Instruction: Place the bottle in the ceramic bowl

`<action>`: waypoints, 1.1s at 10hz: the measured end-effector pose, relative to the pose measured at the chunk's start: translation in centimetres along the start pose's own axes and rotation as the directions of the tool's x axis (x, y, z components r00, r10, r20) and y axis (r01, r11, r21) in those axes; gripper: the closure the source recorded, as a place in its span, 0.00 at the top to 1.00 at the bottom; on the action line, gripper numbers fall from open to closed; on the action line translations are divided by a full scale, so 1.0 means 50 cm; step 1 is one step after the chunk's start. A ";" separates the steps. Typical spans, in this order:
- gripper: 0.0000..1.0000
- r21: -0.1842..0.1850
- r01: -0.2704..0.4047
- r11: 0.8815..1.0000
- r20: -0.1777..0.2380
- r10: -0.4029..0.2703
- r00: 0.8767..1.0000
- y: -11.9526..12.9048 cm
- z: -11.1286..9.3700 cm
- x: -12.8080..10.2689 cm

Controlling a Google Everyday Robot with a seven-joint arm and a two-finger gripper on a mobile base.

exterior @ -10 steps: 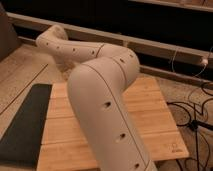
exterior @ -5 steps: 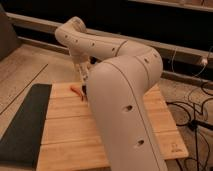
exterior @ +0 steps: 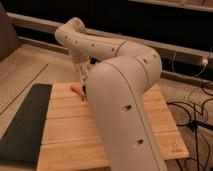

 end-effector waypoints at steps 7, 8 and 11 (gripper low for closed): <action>0.00 -0.031 -0.096 0.995 -0.107 0.092 0.990 -0.070 0.151 -0.031; 0.00 -0.037 -0.093 0.995 -0.123 0.088 0.989 -0.065 0.166 -0.033; 0.00 -0.026 -0.083 0.996 -0.210 0.076 0.975 -0.059 0.228 -0.008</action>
